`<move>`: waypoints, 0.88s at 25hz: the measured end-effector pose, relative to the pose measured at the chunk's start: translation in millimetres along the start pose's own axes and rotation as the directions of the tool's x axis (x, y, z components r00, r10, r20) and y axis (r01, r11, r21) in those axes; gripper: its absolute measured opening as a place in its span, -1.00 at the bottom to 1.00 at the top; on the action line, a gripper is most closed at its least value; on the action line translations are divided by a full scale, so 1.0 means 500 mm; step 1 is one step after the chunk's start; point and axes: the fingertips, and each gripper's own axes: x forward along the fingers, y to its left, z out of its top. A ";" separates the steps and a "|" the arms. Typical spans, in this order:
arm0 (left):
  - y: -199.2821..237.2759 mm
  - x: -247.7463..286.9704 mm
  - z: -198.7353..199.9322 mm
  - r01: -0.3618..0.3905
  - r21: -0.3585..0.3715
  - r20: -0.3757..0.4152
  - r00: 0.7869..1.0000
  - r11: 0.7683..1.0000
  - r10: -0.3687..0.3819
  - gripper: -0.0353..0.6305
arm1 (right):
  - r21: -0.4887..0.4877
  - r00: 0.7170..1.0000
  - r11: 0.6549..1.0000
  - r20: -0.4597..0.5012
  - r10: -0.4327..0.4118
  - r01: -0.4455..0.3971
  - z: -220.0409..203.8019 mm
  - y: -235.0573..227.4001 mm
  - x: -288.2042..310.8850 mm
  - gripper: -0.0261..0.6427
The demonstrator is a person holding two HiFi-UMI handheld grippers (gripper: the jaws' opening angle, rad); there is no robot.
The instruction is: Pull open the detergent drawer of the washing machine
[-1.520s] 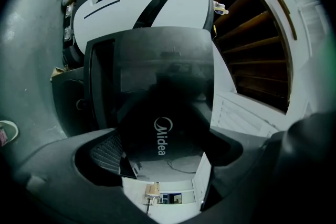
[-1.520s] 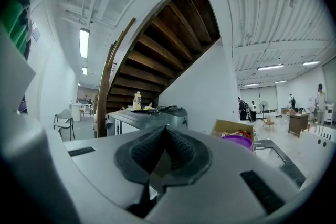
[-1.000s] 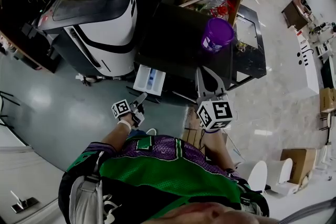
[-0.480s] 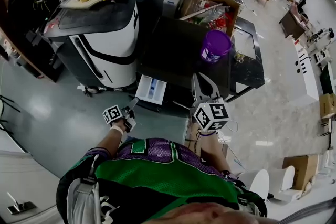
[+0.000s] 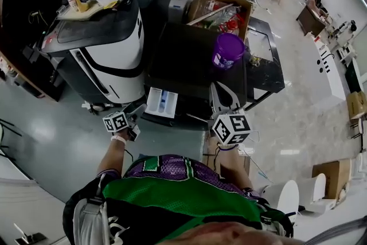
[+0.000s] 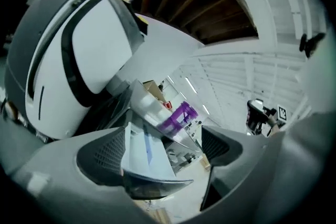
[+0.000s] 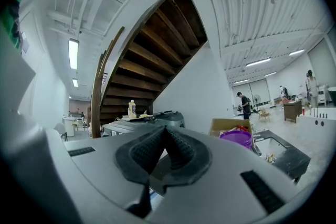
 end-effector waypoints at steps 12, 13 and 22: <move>-0.214 0.096 0.145 0.129 0.391 -0.045 0.992 0.911 -0.121 0.45 | 0.000 0.993 0.993 0.022 -0.119 0.119 0.013 -0.043 -0.044 -0.92; -0.228 0.100 0.152 0.134 0.418 -0.049 0.991 0.898 -0.125 0.45 | -0.002 0.991 0.991 0.022 -0.130 0.130 0.013 -0.047 -0.048 -0.92; -0.346 0.158 0.188 0.167 0.567 -0.048 0.984 0.807 -0.169 0.45 | -0.006 0.969 0.969 -0.015 -0.248 0.248 -0.004 -0.099 -0.107 -0.92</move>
